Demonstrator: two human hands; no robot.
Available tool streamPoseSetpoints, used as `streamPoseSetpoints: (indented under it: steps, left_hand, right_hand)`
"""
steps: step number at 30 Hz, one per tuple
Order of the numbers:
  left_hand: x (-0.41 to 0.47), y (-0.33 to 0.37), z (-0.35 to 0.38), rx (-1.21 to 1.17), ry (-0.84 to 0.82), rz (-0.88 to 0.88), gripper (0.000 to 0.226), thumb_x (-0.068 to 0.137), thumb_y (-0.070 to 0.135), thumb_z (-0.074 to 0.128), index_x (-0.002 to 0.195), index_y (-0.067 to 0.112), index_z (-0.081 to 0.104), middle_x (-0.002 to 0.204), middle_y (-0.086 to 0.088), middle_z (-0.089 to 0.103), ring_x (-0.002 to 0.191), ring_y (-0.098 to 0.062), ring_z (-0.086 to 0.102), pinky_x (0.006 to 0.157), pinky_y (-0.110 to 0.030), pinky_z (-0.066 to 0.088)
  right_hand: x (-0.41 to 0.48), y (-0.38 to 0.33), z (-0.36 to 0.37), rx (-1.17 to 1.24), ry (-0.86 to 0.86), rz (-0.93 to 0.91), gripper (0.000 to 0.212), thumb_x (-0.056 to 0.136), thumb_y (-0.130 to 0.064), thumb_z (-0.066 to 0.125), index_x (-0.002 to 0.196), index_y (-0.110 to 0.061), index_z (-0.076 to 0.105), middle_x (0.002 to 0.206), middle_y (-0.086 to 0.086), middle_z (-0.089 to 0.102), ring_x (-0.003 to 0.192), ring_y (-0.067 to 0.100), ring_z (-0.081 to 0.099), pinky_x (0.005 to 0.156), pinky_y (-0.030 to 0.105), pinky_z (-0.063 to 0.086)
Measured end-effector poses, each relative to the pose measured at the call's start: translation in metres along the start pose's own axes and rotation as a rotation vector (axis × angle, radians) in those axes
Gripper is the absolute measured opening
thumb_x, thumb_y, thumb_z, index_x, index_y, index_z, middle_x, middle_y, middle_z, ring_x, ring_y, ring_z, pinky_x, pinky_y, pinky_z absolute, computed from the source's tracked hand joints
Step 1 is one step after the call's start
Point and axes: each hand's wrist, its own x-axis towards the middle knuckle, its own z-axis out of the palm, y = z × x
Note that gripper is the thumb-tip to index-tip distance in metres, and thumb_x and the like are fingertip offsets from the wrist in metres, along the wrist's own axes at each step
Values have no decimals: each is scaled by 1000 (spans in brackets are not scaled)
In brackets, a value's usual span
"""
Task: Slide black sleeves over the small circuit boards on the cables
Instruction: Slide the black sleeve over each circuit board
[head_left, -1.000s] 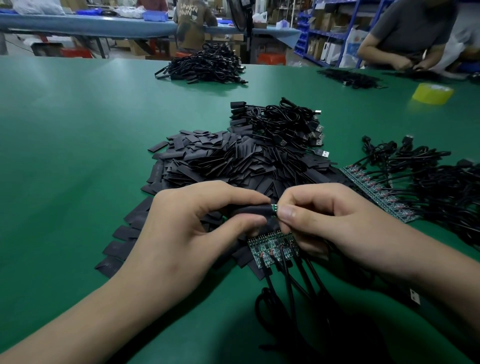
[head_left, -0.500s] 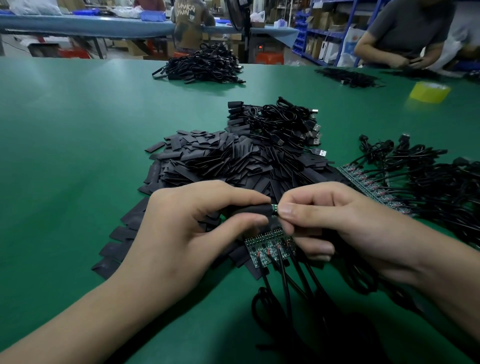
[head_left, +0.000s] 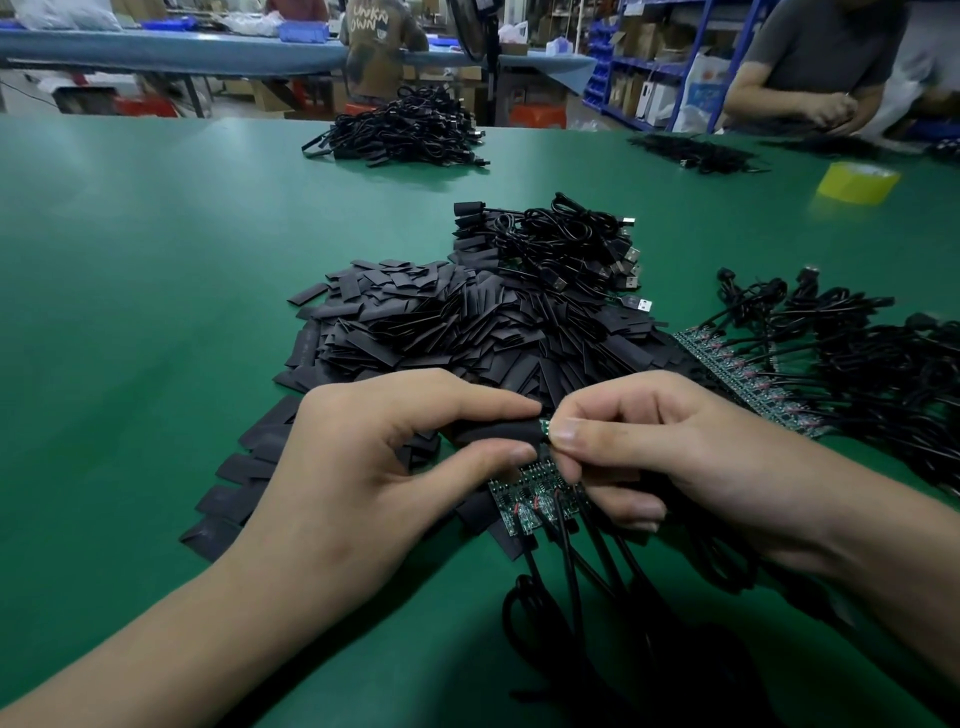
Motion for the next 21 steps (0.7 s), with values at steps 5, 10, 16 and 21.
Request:
streamPoseSetpoints:
  steps: [5,10,16,21]
  left_hand:
    - [1,0,1,-5,-16,-6,22,81,32,77,102,26,78,93,19,75,89,1,70,80,-14,50]
    - [2,0,2,-11,8,-23,22,81,31,77,102,28,79,92,20,75,89,0,71,80,-16,51]
    - [1,-4,0,-31,94,-65,25,82,30,77,106,33,76,97,20,75,93,-5,72,84,-22,53]
    - [-1,-7,0,-176,136,-246,17,88,37,70,103,37,78,83,14,78,80,-4,74,75,-26,59]
  right_hand:
    - [0,0,2,8,-13,-11,27,93,-32,59,75,-14,66,48,3,38,45,12,32,47,22,31]
    - [0,0,1,-21,-4,-51,27,95,-34,58,78,-16,70,50,4,44,47,13,38,51,21,35]
    - [-1,-2,-3,-139,57,-179,20,96,-28,58,87,-21,74,62,-6,57,57,9,52,60,17,42]
    - [-1,3,-1,-743,393,-484,10,95,-26,63,87,-28,70,74,-18,63,70,2,60,65,15,41]
